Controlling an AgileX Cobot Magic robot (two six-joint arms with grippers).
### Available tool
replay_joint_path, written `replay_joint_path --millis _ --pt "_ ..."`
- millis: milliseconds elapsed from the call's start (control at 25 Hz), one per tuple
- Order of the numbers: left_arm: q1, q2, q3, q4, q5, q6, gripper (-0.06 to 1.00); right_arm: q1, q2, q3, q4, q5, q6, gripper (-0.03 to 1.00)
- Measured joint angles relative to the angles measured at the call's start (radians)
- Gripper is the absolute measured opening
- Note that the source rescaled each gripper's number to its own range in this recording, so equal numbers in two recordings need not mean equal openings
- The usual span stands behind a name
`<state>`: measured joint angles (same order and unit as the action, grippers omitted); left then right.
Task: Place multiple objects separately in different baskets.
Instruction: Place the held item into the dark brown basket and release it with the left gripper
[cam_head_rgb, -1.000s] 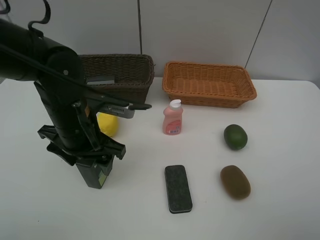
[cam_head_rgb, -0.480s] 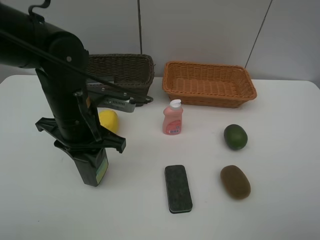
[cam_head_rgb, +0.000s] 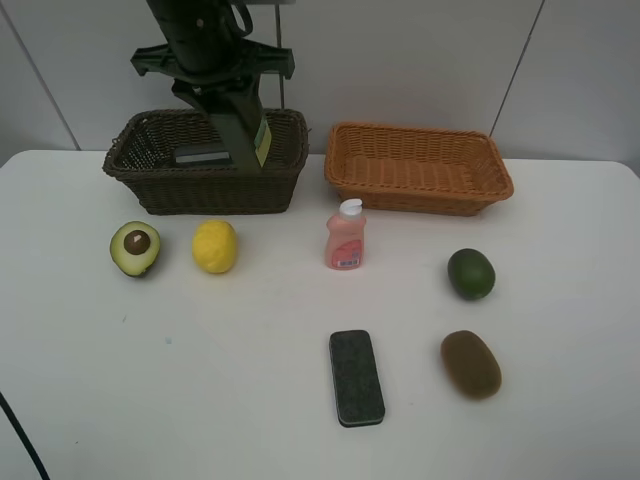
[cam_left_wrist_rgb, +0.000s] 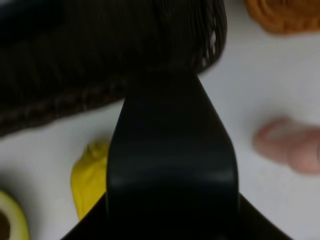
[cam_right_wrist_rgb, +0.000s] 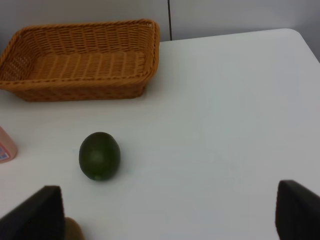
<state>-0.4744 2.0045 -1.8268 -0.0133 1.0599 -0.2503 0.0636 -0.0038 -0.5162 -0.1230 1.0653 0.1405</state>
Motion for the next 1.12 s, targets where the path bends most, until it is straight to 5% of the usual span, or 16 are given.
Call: replay_joint_path --millis 320,760,800,960,1120 --pt "0.042 0.347 -0.476 -0.029 0.036 0.003 0.01 0.0 0.0 0.0 0.0 0.0 0.0 1.0" --pt "0.045 0.468 -0.578 0.038 0.103 -0.011 0.04 0.0 0.0 0.0 -0.001 0.0 0.0 1.0" --pt "0.045 0.468 -0.578 0.039 0.103 -0.011 0.13 0.0 0.0 0.0 -0.001 0.0 0.0 1.0" --pt "0.045 0.468 -0.582 0.039 0.115 -0.015 0.82 0.0 0.0 0.0 -0.001 0.0 0.0 1.0" --pt "0.045 0.468 -0.602 0.039 0.14 -0.024 0.99 0.0 0.0 0.0 -0.001 0.0 0.0 1.0"
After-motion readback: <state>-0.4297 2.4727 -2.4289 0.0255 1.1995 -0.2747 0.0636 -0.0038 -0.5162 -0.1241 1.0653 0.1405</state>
